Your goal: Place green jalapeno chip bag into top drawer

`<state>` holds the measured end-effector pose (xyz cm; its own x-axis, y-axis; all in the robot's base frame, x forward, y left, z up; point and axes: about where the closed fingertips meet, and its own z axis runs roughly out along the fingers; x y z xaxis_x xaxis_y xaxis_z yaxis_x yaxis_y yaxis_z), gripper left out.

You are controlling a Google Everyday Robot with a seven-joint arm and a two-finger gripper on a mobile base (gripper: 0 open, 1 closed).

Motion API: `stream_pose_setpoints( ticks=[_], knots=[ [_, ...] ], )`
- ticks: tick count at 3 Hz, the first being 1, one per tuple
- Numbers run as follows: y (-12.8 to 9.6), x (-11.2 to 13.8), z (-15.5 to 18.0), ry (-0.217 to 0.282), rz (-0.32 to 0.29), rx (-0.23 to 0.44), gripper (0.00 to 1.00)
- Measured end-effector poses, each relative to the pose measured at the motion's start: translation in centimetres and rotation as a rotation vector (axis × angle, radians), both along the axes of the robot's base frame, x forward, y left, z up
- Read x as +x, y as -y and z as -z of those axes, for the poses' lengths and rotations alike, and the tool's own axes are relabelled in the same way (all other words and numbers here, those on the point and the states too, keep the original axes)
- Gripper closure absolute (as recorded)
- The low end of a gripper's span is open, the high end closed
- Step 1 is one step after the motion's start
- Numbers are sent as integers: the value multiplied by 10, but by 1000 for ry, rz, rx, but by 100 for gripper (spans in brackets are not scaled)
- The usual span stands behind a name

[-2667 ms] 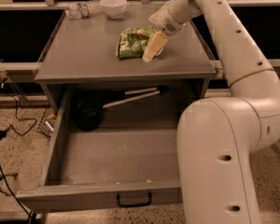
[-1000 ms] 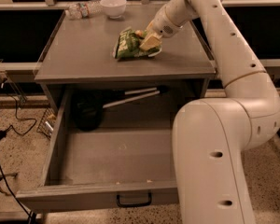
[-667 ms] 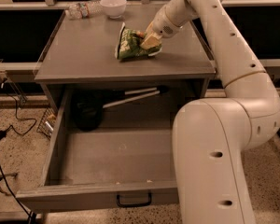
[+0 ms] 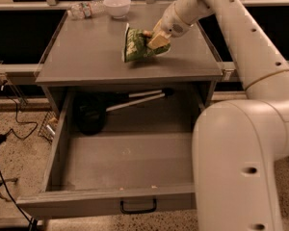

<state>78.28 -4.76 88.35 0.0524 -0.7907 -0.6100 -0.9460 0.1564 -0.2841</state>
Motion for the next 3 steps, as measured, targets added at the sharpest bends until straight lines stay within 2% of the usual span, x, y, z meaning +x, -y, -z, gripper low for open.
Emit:
stream_pose_setpoints(
  ticks=[1, 3],
  knots=[
    [8, -19, -7, -6, 5, 10, 100],
    [26, -85, -9, -71, 40, 15, 100]
  ],
)
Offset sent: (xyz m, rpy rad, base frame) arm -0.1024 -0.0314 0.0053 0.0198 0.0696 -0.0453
